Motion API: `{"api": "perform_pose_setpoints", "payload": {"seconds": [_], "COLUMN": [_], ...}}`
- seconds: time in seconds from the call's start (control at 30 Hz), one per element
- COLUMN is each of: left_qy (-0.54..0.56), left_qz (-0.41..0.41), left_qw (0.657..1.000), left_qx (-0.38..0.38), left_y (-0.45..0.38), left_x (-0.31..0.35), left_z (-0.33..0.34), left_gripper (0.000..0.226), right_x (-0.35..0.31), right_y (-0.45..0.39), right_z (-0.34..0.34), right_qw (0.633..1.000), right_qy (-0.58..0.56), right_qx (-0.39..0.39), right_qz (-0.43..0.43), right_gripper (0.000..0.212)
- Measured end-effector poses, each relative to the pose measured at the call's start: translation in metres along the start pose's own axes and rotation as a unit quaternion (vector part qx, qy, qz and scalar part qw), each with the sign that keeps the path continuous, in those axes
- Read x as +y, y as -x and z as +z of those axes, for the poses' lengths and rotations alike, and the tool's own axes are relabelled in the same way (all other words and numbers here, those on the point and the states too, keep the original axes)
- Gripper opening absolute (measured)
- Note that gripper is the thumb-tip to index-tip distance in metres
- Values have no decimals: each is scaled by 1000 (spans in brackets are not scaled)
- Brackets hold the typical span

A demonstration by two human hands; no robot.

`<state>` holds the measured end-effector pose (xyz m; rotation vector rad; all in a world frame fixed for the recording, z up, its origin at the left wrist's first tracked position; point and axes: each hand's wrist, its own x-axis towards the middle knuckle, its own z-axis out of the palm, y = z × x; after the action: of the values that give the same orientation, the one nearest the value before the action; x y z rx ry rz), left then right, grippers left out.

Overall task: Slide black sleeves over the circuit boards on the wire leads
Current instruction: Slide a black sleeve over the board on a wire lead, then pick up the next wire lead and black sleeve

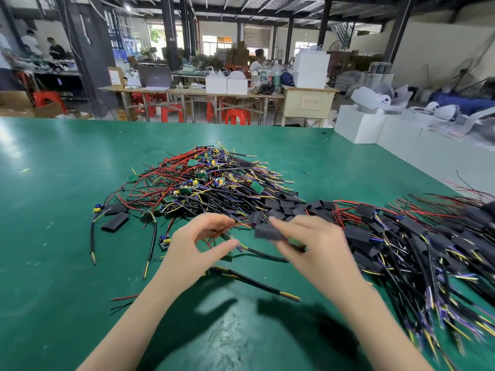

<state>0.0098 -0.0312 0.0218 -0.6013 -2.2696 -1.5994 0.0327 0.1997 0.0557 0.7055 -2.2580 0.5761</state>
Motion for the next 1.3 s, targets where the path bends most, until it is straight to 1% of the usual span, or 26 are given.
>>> {"api": "perform_pose_setpoints", "payload": {"seconds": [0.07, 0.1, 0.17, 0.2, 0.23, 0.27, 0.33, 0.37, 0.4, 0.43, 0.47, 0.5, 0.53, 0.57, 0.63, 0.7, 0.77, 0.8, 0.87, 0.9, 0.97, 1.0, 1.07, 1.13, 1.23, 1.3], "left_qy": [-41, -50, -63, -69, -73, -77, -85, -91, -99, -107, -116, -126, -139, -150, -181, -239, -298, -332, -425, -472, -541, -559, -572, -565, -549, -541], "left_qz": [4, 2, -9, -15, -23, -33, -48, -52, -53, -52, -51, -51, -51, -47, -24, 2, 25, 36, 52, 49, 22, 14, 20, 29, 16, 30], "left_qw": [998, 997, 994, 993, 993, 992, 990, 989, 988, 987, 985, 983, 981, 979, 977, 968, 953, 942, 904, 879, 834, 821, 813, 819, 828, 834], "left_qx": [45, 64, 85, 90, 93, 96, 99, 100, 102, 106, 114, 122, 128, 131, 113, 71, 39, 23, -19, -48, -102, -114, -109, -98, -116, -104], "left_y": [-1, -1, -2, -3, -3, -3, -3, -3, -3, -3, -3, -4, -6, -10, -23, -44, -69, -82, -103, -111, -121, -123, -124, -123, -120, -117], "left_x": [0, 1, 1, 1, 1, 1, -1, -3, -5, -6, -8, -10, -11, -13, -16, -21, -27, -31, -41, -47, -57, -60, -64, -65, -62, -57], "left_z": [-2, -2, -1, -1, 0, 0, -1, -1, -1, -2, -2, -1, -1, 0, 2, 3, 4, 4, 2, 0, -7, -11, -17, -21, -25, -28], "left_gripper": [26, 23, 19, 18, 17, 16, 15, 16, 16, 17, 17, 18, 19, 21, 22, 25, 28, 30, 36, 40, 42, 40, 30, 19, 19, 20], "right_x": [17, 28, 51, 63, 74, 83, 90, 89, 86, 82, 77, 70, 62, 56, 45, 38, 40, 44, 52, 55, 62, 65, 71, 76, 75, 73], "right_y": [-1, 0, 5, 8, 11, 14, 19, 22, 24, 24, 21, 17, 11, 5, -4, -8, -10, -9, -6, -3, 2, 4, 7, 8, 7, 6], "right_z": [-28, -44, -74, -86, -96, -102, -104, -101, -97, -92, -85, -78, -69, -59, -35, -7, 17, 27, 40, 44, 48, 48, 48, 46, 46, 45], "right_qw": [996, 991, 968, 953, 935, 913, 858, 839, 835, 848, 869, 893, 918, 940, 963, 963, 948, 934, 907, 900, 896, 898, 904, 910, 917, 923], "right_qy": [60, 94, 172, 216, 256, 292, 328, 336, 335, 326, 314, 296, 267, 232, 181, 165, 179, 197, 232, 246, 268, 269, 258, 244, 222, 206], "right_qx": [60, 91, 141, 138, 105, 40, -101, -133, -129, -95, -50, -10, 10, 2, -65, -133, -194, -225, -268, -271, -263, -259, -256, -252, -245, -234], "right_qz": [20, 44, 112, 162, 221, 282, 381, 407, 416, 407, 379, 338, 293, 251, 189, 164, 180, 197, 228, 235, 237, 234, 225, 220, 223, 226], "right_gripper": [30, 29, 28, 27, 27, 29, 46, 56, 61, 61, 58, 54, 47, 40, 29, 27, 36, 42, 47, 47, 43, 40, 36, 34, 33, 32]}}
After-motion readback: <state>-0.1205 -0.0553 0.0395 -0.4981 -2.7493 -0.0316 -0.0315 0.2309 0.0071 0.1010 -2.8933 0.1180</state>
